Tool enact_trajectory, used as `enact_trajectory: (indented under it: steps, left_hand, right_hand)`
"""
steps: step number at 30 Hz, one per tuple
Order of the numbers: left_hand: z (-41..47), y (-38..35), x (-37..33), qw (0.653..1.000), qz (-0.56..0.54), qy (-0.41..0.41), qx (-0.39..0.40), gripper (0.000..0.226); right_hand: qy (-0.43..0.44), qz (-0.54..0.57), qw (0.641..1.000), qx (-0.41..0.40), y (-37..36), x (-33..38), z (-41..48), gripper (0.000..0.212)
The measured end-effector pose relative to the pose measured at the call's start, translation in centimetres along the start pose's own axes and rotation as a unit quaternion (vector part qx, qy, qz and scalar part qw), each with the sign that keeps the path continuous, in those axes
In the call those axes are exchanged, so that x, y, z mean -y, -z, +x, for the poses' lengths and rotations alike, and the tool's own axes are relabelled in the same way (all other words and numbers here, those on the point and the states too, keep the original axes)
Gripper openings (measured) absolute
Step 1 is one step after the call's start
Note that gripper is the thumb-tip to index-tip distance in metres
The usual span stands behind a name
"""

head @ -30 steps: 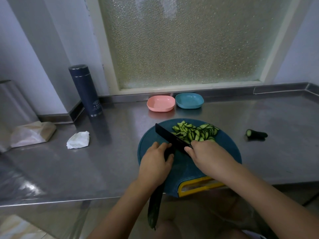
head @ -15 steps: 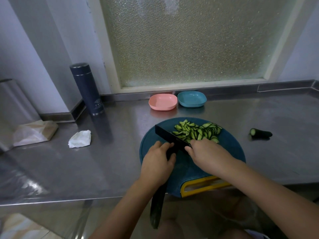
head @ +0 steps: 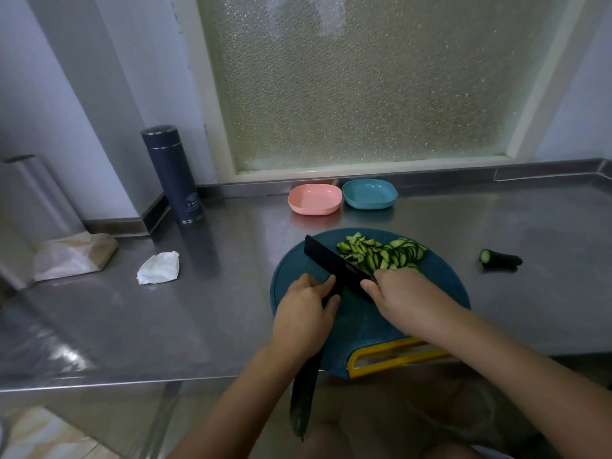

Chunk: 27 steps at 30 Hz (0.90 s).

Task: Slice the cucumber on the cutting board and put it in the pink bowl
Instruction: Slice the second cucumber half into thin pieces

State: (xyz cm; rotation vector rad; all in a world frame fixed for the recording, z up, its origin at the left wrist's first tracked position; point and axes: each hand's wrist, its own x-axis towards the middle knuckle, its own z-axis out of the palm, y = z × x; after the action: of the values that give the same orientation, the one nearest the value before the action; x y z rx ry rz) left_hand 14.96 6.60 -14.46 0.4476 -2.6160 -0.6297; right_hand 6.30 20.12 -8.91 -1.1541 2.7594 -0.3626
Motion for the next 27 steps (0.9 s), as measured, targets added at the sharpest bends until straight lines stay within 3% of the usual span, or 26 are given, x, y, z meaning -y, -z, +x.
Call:
enact_trajectory:
  steps: [12,19,27]
  left_hand:
    - [0.2,0.1,-0.1,0.999,0.036,-0.010,0.011,0.046]
    - [0.1,0.0,0.0,1.000,0.017,-0.005,0.002,0.044]
    - [0.0,0.0,0.0,1.000,0.013,-0.004,-0.002,0.043]
  right_hand:
    - [-0.001,0.012,0.997,0.082,1.1,-0.3,0.9,0.036]
    - [0.010,-0.006,1.000,0.018,-0.8,-0.4,0.7,0.033]
    - [-0.014,0.018,0.999,0.028,-0.2,-0.5,-0.1,0.037]
